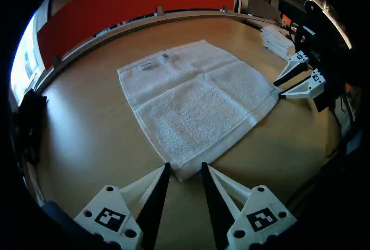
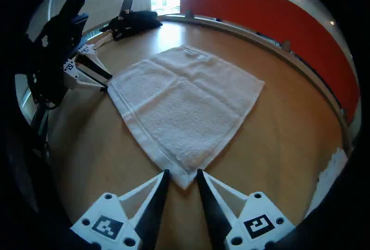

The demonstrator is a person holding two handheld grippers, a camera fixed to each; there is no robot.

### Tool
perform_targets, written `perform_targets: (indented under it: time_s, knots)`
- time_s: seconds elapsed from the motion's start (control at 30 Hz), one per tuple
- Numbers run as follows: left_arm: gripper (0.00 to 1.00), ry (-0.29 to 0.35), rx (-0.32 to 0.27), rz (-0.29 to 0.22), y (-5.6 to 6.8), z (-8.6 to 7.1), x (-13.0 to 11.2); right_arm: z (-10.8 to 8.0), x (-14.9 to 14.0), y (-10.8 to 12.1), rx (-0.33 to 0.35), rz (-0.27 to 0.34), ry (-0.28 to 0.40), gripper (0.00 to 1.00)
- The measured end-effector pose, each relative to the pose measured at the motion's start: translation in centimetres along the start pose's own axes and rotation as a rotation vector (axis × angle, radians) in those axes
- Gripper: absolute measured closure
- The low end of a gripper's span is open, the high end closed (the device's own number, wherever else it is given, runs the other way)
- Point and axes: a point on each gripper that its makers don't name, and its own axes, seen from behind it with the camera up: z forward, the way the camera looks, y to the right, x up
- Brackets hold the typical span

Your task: Fold towel

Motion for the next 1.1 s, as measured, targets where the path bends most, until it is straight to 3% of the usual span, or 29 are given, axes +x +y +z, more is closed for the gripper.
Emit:
perform_targets:
  time_s: [0.17, 0.3, 0.5, 0.8, 1.1]
  knots:
    - [0.70, -0.005, 0.002, -0.003, 0.1, 0.0, 0.1, 0.0, 0.0, -0.1, -0.003, 0.009, 0.000, 0.77]
    - [0.83, -0.006, 0.007, -0.009, 0.1, 0.1, 0.1, 0.0, 0.1, -0.3, 0.000, 0.014, 0.001, 0.81]
    - [0.86, -0.006, 0.000, -0.043, 0.2, 0.1, 0.2, -0.2, 0.7, -0.5, 0.000, 0.024, 0.011, 0.90]
    - [0.88, -0.012, -0.018, -0.075, 0.8, -0.4, 0.5, -0.9, 1.5, -0.4, 0.001, 0.033, 0.033, 0.91]
    - [0.88, -0.011, -0.041, -0.113, 2.0, -2.3, 1.8, -3.1, 3.1, 0.3, -0.019, 0.027, 0.069, 0.91]
